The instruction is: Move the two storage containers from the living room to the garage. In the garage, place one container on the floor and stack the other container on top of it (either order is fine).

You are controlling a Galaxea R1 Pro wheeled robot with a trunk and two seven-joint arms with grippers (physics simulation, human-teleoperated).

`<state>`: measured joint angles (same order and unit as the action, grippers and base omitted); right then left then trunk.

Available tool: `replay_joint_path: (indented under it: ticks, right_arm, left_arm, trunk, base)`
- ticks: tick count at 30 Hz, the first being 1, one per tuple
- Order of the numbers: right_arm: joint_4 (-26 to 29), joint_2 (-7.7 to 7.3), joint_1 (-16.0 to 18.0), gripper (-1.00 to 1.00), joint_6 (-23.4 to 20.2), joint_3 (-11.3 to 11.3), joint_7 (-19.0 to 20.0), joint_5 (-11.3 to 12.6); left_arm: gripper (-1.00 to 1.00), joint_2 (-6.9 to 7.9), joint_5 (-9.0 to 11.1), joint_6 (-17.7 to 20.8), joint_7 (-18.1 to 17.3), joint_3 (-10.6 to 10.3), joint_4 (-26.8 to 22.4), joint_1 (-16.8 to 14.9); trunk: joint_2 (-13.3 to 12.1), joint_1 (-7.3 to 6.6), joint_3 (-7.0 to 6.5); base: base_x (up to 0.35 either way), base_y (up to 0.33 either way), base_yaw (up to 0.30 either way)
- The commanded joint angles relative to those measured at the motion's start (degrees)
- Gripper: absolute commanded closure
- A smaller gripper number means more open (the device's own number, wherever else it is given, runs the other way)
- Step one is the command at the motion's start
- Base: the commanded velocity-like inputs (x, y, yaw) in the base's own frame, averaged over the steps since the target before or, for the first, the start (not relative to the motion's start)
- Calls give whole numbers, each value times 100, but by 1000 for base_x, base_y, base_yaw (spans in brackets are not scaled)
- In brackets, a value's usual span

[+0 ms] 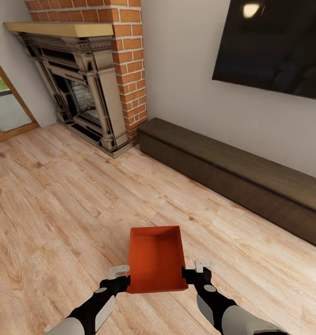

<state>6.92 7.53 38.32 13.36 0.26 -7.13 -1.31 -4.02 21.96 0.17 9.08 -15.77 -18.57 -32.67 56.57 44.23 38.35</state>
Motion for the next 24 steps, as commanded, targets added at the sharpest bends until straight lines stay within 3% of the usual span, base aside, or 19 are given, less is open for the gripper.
replay_joint_path:
  ticks: [1, 6, 12, 17, 22, 24]
  right_arm:
    - [-6, 2, 2, -100, 17, 5, -25, -15]
    - [-6, 2, 1, -100, 24, 8, -25, -19]
    - [-6, -3, 3, -100, 30, 9, -25, -18]
    - [-6, 2, 1, -100, 35, 9, -25, -96]
    - [-6, 0, 7, -100, 82, 3, 22, -162]
    - [-6, 2, 8, -100, 83, 12, 17, -127]
  left_arm:
    - [-100, 8, 45, 0, 41, -46, -7, -2]
    - [-100, 9, 45, -12, 42, -44, -20, -2]
    - [-100, 47, 43, -56, 65, -49, -231, -2]
    - [-100, 80, 37, -36, 442, -49, -437, -2]
    - [-100, 72, -128, -70, 543, -96, -598, -2]
    - [-100, 85, -79, -70, 511, -89, -531, -2]
  trunk:
    - [45, 23, 23]
    - [245, 133, 112]
    - [5, 1, 5]
    - [-196, -109, -85]
    - [-155, -86, -67]
    - [-74, -42, -31]
  base:
    - [0, 0, 0]
    - [0, 0, 0]
    - [0, 0, 0]
    - [0, 0, 0]
    - [0, 0, 0]
    - [0, 0, 0]
